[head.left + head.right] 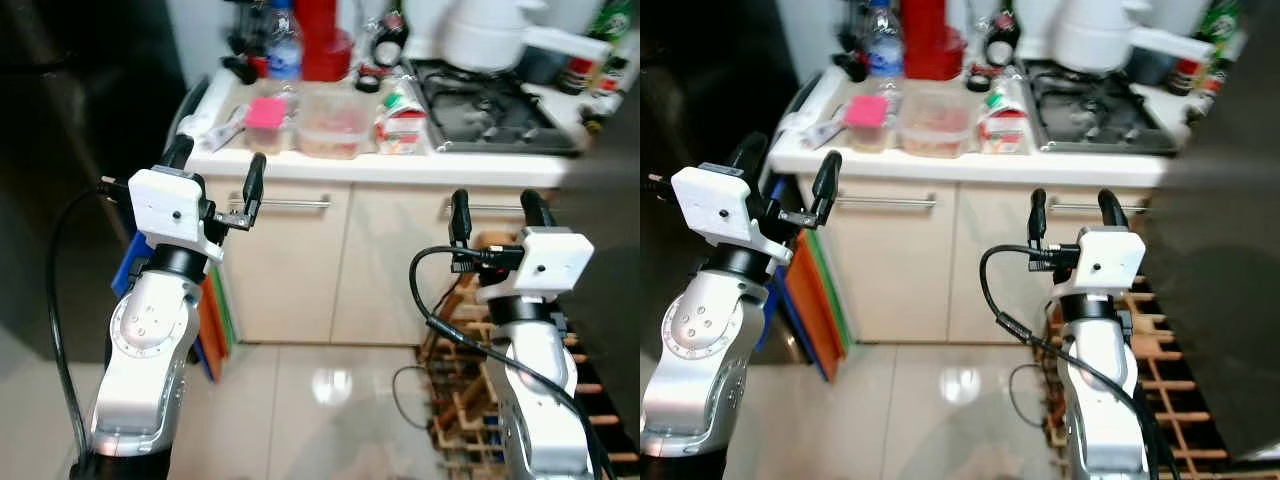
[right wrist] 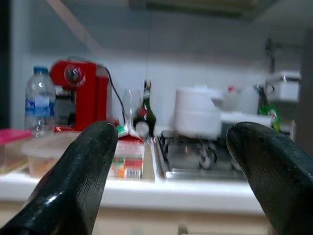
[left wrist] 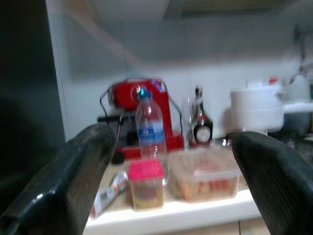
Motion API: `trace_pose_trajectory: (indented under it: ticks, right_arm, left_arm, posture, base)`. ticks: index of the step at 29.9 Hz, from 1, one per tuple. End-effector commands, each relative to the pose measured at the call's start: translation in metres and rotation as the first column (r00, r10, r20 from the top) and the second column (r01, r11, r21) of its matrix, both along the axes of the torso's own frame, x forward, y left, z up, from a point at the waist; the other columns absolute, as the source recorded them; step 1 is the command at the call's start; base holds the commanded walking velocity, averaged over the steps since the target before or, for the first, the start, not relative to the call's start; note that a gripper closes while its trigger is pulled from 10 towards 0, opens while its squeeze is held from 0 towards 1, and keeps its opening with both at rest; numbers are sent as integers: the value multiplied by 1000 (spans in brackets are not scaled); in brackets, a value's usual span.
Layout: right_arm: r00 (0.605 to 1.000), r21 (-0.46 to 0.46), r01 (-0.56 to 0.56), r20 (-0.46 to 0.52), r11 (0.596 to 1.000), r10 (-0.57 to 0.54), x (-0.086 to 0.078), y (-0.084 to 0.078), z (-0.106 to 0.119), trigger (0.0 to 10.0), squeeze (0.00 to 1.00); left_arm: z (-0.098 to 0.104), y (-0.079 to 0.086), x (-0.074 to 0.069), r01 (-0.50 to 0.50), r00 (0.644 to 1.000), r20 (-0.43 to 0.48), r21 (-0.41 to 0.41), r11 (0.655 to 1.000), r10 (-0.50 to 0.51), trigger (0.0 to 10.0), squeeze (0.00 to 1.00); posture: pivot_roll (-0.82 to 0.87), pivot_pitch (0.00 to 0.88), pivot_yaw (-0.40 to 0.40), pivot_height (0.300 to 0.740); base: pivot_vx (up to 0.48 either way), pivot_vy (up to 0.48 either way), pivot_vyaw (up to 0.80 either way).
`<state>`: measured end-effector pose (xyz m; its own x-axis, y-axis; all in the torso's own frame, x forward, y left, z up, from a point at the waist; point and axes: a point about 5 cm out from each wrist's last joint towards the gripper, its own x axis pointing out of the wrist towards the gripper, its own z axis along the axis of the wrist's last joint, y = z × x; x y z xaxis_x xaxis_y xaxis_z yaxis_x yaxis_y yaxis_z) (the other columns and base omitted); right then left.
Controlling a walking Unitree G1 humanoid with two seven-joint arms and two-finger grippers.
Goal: Restocking fridge
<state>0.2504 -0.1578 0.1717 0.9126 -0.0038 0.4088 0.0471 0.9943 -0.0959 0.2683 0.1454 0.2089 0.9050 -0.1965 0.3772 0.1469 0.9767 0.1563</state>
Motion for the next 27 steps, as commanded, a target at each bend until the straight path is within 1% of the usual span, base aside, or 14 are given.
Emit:
trace_pose_trajectory:
  ticks: [1, 4, 6, 9, 12, 14, 17, 21, 25, 27]
  right_arm:
    - [1000, 3, 1, -27, 1000, -1, 3, 2, -5, 10000, 0]
    - [999, 25, 2, -46, 1000, 0, 8, 2, -6, 10000, 0]
    - [999, 23, 0, -47, 1000, 1, 8, 2, -6, 10000, 0]
    - [999, 10, -6, -47, 1000, 7, 10, 4, -6, 10000, 0]
    - [999, -4, -9, -43, 1000, 8, 11, 5, -7, 10000, 0]
    - [999, -7, -8, -39, 1000, 8, 10, 5, -6, 10000, 0]
    - [999, -4, -3, -38, 1000, 3, 10, 5, -7, 10000, 0]
    - [999, -4, -6, -37, 1000, 6, 10, 7, -7, 10000, 0]
    - [999, -4, -4, -34, 1000, 4, 10, 6, -6, 10000, 0]
    - [1000, -4, -2, -30, 1000, 1, 9, 6, -5, 10000, 0]
  left_arm:
    - [-2, 4, 4, -22, 1000, -15, 16, 1000, 22, 10000, 0]
    - [0, 1, 7, -10, 1000, -7, 36, 999, 10, 10000, 0]
    - [2, -1, 7, -4, 1000, 2, 42, 999, 4, 10000, 0]
    - [9, -6, 8, 21, 999, 44, 64, 998, -24, 10000, 0]
    - [11, -7, 9, 26, 998, 53, 60, 998, -29, 10000, 0]
    - [14, -9, 11, 45, 998, 44, 42, 998, -47, 10000, 0]
    - [25, -12, 14, 79, 995, 65, 32, 996, -81, 10000, 0]
    - [31, -16, 14, 112, 988, 96, 56, 992, -117, 10000, 0]
    - [33, -19, 14, 125, 987, 96, 61, 990, -131, 10000, 0]
    - [36, -21, 16, 119, 988, 89, 61, 991, -124, 10000, 0]
  posture:
    - [-49, 0, 7, 740]
    - [-49, 0, 9, 740]
    - [-49, 0, 9, 740]
    - [-49, 0, 6, 740]
    - [-47, 0, 6, 740]
    - [-47, 0, 6, 740]
    - [-45, 0, 4, 740]
    - [-44, 0, 9, 740]
    - [-46, 0, 11, 740]
    - [-48, 0, 11, 740]
  base:
    - [472, 0, 0]
    - [480, 0, 0]
    - [480, 0, 0]
    - [480, 0, 0]
    - [480, 0, 0]
    - [480, 0, 0]
    - [480, 0, 0]
    - [480, 0, 0]
    - [480, 0, 0]
    - [0, 0, 0]
